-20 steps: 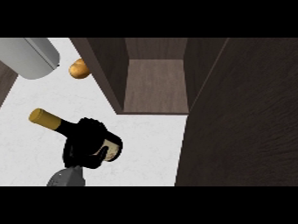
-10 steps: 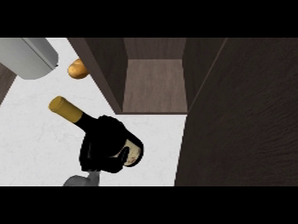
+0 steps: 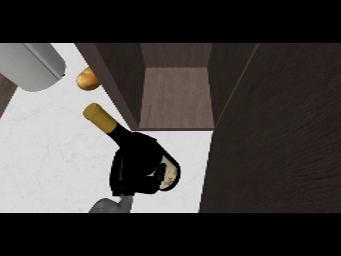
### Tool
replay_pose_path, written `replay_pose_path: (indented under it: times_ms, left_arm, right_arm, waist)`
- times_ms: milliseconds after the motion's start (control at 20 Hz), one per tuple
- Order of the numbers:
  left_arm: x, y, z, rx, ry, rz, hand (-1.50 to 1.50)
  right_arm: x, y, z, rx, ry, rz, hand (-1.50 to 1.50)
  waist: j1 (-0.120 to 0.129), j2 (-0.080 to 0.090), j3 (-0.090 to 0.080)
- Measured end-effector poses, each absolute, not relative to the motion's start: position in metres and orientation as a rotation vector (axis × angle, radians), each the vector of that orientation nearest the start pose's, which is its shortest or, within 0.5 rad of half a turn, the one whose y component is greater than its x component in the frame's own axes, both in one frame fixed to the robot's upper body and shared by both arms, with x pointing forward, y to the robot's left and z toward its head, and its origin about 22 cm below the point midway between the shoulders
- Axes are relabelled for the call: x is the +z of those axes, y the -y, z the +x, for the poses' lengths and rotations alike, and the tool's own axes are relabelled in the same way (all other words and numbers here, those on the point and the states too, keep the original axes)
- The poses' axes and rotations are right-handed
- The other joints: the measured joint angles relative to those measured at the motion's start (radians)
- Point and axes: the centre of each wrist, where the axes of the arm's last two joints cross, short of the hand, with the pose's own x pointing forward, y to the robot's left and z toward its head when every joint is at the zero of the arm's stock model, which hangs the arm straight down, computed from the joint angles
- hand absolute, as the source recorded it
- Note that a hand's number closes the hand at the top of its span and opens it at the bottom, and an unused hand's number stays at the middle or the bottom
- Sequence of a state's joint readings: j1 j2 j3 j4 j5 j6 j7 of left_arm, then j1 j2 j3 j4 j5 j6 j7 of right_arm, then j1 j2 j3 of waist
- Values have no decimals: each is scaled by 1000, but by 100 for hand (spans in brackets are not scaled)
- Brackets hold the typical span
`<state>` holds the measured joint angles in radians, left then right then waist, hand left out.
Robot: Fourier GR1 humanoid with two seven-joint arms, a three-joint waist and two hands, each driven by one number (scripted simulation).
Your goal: Pick up the wine, place it into the cabinet and close the cabinet
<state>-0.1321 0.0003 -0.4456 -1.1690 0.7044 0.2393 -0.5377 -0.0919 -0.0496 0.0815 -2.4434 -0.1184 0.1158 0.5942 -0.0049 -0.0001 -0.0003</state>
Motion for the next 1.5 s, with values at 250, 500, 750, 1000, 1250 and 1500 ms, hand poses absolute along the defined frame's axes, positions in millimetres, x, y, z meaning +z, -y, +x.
replay_pose_path:
  times_ms: [250, 500, 750, 1000, 1250, 1500]
  left_arm:
    - [-79, -112, 250, 413, 1560, -381, 150]
    - [-81, -105, 265, 402, 1576, -373, 150]
    - [-77, -100, 280, 398, 1605, -364, 150]
    - [-65, -95, 304, 396, 1621, -353, 150]
    - [-62, -95, 323, 415, 1610, -332, 150]
    - [-49, -96, 346, 437, 1605, -315, 150]
  right_arm:
    - [192, 214, 161, 273, 1916, 222, -150]
    - [197, 217, 166, 267, 1917, 225, -150]
    - [196, 215, 166, 264, 1920, 242, -150]
    - [194, 216, 172, 258, 1928, 264, -150]
    - [193, 218, 170, 255, 1926, 274, -150]
    - [189, 218, 170, 258, 1926, 274, -150]
  waist:
    - [-2, 1, 0]
    - [-3, 1, 0]
    - [-5, 1, 0]
    - [-7, 2, 0]
    - [-14, 3, 0]
    - [-16, 5, -1]
